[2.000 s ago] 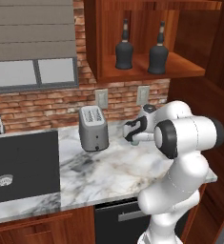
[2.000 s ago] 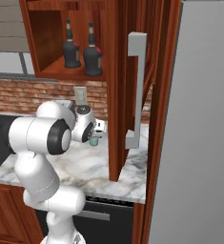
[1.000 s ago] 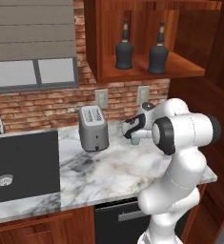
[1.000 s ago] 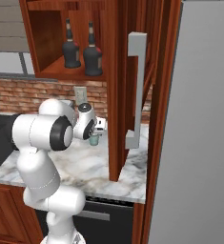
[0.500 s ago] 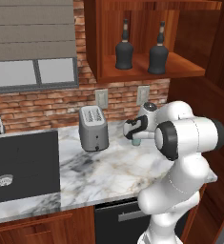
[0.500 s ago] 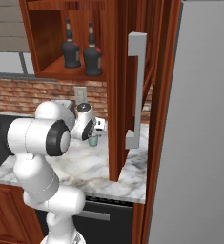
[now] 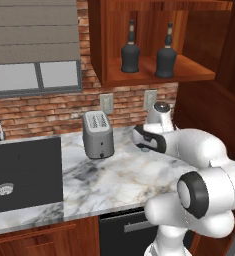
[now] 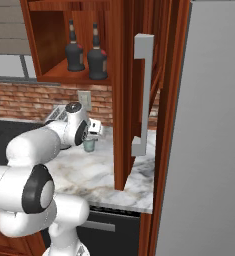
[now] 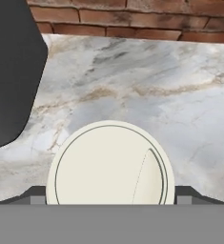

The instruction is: Sort all alcoholic drinks to one cabinet, and non-alcoholic drinks to the other.

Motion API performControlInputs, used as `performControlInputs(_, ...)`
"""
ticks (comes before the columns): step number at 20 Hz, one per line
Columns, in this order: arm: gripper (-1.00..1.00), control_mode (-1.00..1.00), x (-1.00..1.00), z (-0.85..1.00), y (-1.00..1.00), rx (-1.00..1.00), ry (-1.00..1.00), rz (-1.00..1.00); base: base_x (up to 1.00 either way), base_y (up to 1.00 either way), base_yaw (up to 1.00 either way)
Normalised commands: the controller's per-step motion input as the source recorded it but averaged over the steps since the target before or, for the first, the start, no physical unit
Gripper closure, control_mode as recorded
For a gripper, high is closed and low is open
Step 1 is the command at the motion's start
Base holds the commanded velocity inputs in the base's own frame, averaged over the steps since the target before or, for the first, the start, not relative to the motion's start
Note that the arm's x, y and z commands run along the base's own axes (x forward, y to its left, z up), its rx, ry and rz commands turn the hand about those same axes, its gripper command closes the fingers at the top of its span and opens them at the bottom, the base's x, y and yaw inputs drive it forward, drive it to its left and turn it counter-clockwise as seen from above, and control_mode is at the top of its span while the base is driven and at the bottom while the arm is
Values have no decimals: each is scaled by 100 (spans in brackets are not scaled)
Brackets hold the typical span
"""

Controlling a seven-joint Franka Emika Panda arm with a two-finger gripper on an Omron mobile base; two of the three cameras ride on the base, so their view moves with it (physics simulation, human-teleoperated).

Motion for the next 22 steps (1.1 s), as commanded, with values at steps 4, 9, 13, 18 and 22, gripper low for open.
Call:
performControlInputs(4, 100, -100, -56, 83, 21, 0, 3, -3, 0, 0, 0)
performControlInputs(9, 100, -100, -61, 71, 5, 0, 3, 0, 0, 0, 0)
performControlInputs(13, 100, -100, -69, 48, 0, 0, 1, 0, 0, 0, 0)
performControlInputs(18, 100, -100, -81, 24, 0, 0, 0, 0, 0, 0, 0)
performControlInputs(22, 100, -100, -64, 21, 0, 0, 0, 0, 0, 0, 0)
